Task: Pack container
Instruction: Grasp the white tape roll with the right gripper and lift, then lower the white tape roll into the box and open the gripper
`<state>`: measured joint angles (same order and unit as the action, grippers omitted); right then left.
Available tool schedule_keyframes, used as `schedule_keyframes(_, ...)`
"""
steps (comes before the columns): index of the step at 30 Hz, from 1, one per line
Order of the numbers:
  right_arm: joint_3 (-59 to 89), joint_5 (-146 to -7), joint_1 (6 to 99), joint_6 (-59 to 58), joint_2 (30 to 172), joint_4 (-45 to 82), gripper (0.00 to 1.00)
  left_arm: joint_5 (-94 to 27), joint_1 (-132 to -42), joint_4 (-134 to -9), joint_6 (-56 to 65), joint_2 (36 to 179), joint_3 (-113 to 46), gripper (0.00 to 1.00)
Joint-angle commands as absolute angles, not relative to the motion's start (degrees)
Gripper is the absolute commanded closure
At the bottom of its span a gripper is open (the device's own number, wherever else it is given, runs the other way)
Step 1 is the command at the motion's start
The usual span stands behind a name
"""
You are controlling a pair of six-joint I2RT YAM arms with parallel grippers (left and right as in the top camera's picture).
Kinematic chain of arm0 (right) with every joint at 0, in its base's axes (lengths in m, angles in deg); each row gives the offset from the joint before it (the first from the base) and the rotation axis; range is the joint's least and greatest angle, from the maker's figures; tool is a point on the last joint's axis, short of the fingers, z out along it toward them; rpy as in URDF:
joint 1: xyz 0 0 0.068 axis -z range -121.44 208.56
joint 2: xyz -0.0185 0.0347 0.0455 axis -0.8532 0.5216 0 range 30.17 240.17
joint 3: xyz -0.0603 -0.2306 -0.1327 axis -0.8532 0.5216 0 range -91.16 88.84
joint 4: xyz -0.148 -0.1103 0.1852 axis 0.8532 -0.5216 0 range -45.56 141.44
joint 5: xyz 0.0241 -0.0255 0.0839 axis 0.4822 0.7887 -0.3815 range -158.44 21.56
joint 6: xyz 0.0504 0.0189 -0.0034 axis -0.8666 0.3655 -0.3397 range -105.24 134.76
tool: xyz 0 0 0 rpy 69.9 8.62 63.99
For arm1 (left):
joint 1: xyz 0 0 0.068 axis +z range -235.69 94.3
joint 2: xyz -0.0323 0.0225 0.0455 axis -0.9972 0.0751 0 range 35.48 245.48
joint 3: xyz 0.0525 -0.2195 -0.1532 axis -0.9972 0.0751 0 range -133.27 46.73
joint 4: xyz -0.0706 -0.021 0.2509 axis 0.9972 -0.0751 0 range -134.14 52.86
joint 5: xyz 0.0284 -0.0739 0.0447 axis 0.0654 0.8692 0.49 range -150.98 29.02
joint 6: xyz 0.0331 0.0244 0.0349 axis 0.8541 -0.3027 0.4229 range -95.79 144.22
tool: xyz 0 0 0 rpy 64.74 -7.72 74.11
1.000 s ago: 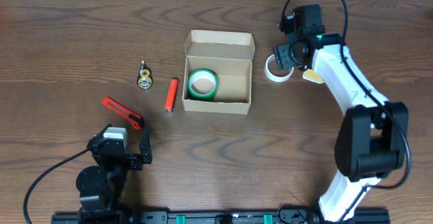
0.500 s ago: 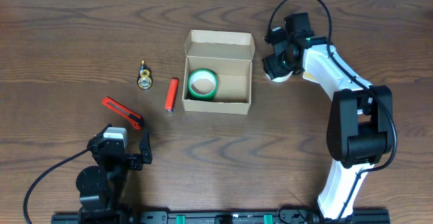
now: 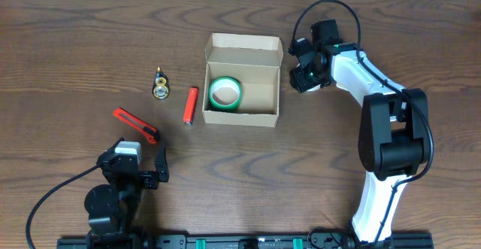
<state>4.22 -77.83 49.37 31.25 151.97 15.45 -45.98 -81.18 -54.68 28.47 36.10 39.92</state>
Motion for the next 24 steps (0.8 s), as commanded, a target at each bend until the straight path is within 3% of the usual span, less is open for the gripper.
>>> schedule_keyframes(1,4.55,-76.38,48.26,31.75,152.45,15.8,0.59,-46.15,-80.83,-54.83,27.83,35.73,41.25,0.05)
schedule_keyframes(6,4.55,-74.44,48.08,31.75,152.48,16.06,0.68,-46.15,-80.83,-54.83,27.83,35.73,41.25,0.05)
schedule_keyframes(8,4.55,-74.44,48.08,31.75,152.48,16.13,0.79,-46.15,-80.83,-54.83,27.83,35.73,41.25,0.05)
schedule_keyframes(14,4.48,-74.39,48.04,30.62,152.43,16.43,0.99,-46.15,-80.83,-54.86,27.83,35.73,41.25,0.05)
schedule_keyframes(24,-9.77,-73.74,47.29,25.11,144.48,6.99,0.99,-46.15,-80.83,-54.83,27.83,35.73,41.25,0.05)
